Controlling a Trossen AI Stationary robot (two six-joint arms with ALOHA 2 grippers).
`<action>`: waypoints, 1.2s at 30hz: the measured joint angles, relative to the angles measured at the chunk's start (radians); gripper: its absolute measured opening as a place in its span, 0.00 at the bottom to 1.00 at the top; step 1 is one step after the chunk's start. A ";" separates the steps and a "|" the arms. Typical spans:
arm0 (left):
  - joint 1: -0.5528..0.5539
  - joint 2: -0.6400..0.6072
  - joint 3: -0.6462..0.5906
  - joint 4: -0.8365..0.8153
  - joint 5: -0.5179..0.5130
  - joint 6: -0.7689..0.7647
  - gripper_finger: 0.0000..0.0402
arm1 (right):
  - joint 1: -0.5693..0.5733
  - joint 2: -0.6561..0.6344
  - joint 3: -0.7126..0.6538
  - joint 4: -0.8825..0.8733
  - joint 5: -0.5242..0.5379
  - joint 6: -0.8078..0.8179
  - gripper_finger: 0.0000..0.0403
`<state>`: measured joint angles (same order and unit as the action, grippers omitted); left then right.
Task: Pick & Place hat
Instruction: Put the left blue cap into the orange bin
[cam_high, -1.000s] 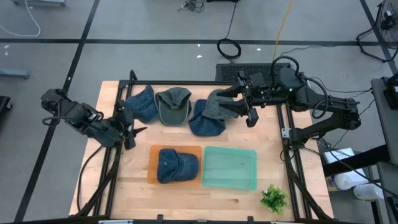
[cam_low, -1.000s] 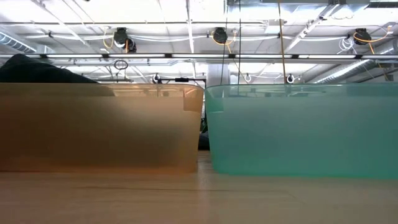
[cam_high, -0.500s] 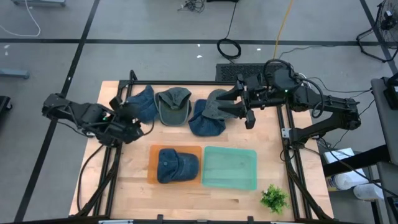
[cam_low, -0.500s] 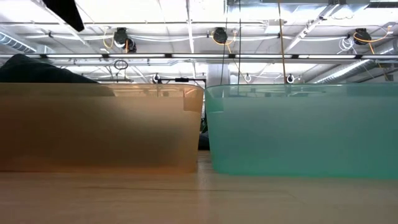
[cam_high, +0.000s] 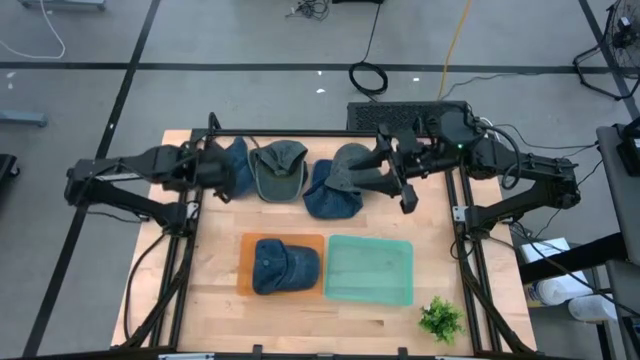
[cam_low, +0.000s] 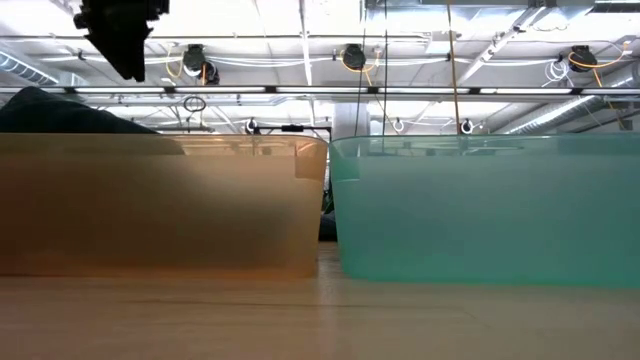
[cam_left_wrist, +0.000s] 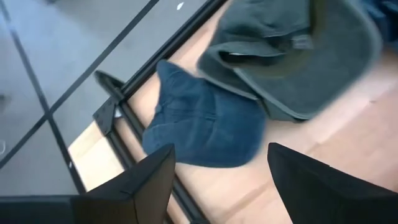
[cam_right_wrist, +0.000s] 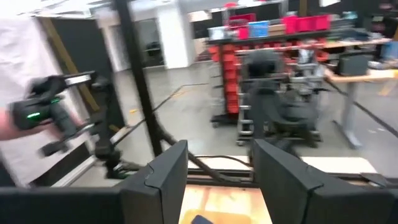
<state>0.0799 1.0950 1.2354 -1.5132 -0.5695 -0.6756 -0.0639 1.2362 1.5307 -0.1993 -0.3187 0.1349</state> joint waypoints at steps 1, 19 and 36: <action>0.032 0.000 0.000 0.002 0.006 0.020 0.64 | 0.000 0.000 0.000 0.000 -0.007 0.003 0.43; 0.498 0.132 0.000 0.139 0.279 0.424 0.74 | 0.000 0.000 0.000 0.007 -0.024 -0.001 0.43; 0.764 0.315 -0.008 0.233 0.486 0.699 0.79 | 0.000 0.000 0.000 0.007 -0.024 -0.011 0.43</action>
<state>0.8435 1.4097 1.2272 -1.2801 -0.0837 0.0230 -0.0639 1.2362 1.5307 -0.1925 -0.3428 0.1243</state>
